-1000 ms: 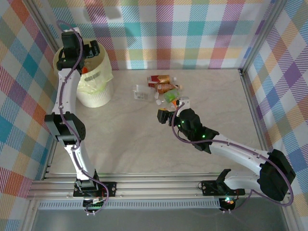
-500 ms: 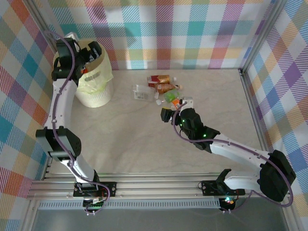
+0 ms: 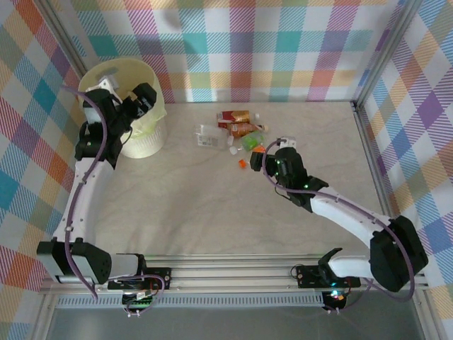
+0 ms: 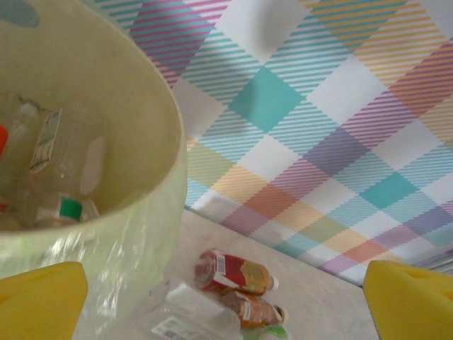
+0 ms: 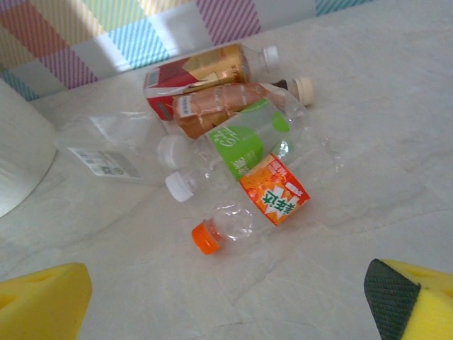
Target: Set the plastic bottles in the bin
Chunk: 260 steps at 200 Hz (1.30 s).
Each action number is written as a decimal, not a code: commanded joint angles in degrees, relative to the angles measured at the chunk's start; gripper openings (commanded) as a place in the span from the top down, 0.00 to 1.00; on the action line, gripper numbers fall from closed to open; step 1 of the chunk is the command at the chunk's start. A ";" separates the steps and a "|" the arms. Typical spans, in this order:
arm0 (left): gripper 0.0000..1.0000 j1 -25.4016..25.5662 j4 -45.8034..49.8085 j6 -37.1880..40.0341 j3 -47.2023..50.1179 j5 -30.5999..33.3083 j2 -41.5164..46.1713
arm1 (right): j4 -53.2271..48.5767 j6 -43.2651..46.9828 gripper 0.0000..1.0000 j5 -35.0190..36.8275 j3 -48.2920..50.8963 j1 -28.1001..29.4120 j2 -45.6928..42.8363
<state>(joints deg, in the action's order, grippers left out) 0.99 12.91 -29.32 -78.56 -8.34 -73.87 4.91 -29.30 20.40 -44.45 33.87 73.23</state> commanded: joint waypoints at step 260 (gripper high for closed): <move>0.00 0.15 12.94 5.38 16.27 1.68 17.46 | -18.89 -24.19 0.29 -12.20 -37.06 -14.62 44.72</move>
<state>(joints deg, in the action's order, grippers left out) 0.99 25.56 -24.60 -63.07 -6.79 -56.86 -15.27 -52.05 8.05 -81.67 19.14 117.49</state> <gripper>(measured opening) 0.997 0.742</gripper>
